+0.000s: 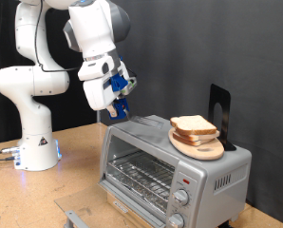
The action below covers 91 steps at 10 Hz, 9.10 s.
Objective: Make a piece of toast with the oven
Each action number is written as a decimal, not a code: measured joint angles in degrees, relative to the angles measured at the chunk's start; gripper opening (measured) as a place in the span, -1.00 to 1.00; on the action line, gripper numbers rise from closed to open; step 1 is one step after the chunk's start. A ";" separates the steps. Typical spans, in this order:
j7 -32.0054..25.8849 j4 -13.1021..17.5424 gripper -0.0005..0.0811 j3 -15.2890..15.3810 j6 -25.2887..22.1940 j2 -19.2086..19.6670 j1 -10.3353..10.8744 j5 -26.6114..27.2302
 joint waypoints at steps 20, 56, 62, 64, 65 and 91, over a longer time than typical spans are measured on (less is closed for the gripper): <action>2.63 2.74 -0.03 3.91 2.90 3.62 -0.01 2.51; 11.99 8.94 -0.03 10.90 8.28 12.18 0.03 -8.75; 18.31 9.21 -0.03 10.88 6.43 11.62 -0.22 -10.83; 20.25 9.54 -0.03 10.88 6.43 12.06 -0.37 -12.19; 20.99 9.85 -0.03 10.88 6.43 12.53 -0.43 -12.82; 30.16 13.29 -0.03 10.65 33.15 24.82 -1.38 -22.07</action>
